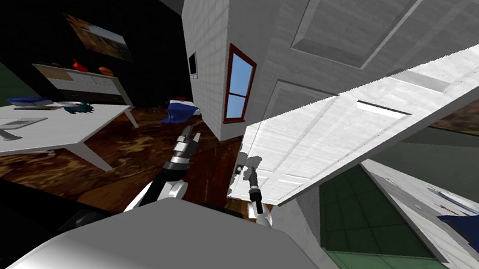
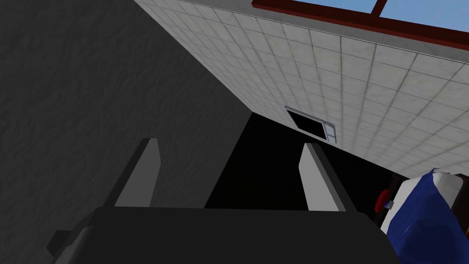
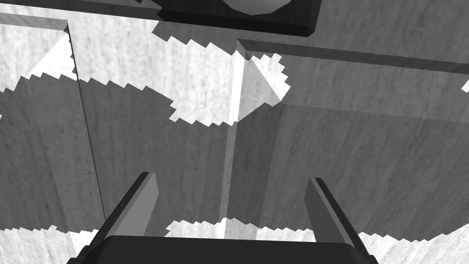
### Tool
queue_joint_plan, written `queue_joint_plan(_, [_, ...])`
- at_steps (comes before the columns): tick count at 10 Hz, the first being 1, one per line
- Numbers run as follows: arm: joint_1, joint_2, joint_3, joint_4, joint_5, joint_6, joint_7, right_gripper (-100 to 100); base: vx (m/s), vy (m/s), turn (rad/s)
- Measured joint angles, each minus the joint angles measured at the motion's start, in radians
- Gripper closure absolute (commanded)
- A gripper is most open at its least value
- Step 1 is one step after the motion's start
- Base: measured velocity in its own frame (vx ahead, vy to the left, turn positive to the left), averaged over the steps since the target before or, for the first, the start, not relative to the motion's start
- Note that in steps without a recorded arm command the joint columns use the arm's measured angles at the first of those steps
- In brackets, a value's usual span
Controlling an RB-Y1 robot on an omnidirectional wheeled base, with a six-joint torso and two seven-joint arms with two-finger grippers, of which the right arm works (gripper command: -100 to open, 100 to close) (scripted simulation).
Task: Push the door open
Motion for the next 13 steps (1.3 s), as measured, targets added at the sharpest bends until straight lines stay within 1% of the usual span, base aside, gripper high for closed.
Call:
queue_joint_plan(1, [-0.008, 0.015, -0.003, 0.02, -0.002, -0.009, 0.001, -100, 0.017, 0.206, 0.027])
queue_joint_plan(2, [-0.014, 0.032, -0.005, 0.029, -0.004, -0.016, 0.004, -100, -0.009, 0.235, 0.027])
queue_joint_plan(3, [-0.008, 0.05, -0.004, 0.018, -0.003, -0.012, 0.005, -100, -0.006, 0.108, -0.004])
queue_joint_plan(4, [-0.008, 0.053, -0.003, 0.016, -0.002, -0.01, 0.005, 100, 0.002, -0.012, -0.001])
queue_joint_plan(5, [-0.008, 0.052, -0.003, 0.017, -0.002, -0.011, 0.005, 100, -0.003, -0.035, 0.022])
queue_joint_plan(7, [-0.006, 0.057, 0.0, 0.021, -0.001, -0.009, 0.004, 100, -0.001, -0.019, 0.018])
queue_joint_plan(9, [-0.007, 0.058, 0.002, 0.021, 0.0, -0.009, 0.005, 100, 0.0, 0.0, 0.0])
queue_joint_plan(10, [-0.007, 0.058, 0.002, 0.021, 0.0, -0.01, 0.005, 100, 0.134, 0.009, -0.019])
queue_joint_plan(11, [0.007, 0.054, 0.003, 0.006, 0.0, 0.004, 0.007, 100, 0.15, 0.042, -0.016])
queue_joint_plan(12, [-0.008, 0.046, -0.004, 0.038, -0.006, -0.007, 0.011, 100, 0.151, 0.06, -0.021])
queue_joint_plan(13, [-0.003, 0.039, -0.008, 0.036, -0.01, -0.015, 0.013, 100, 0.136, 0.057, -0.037])
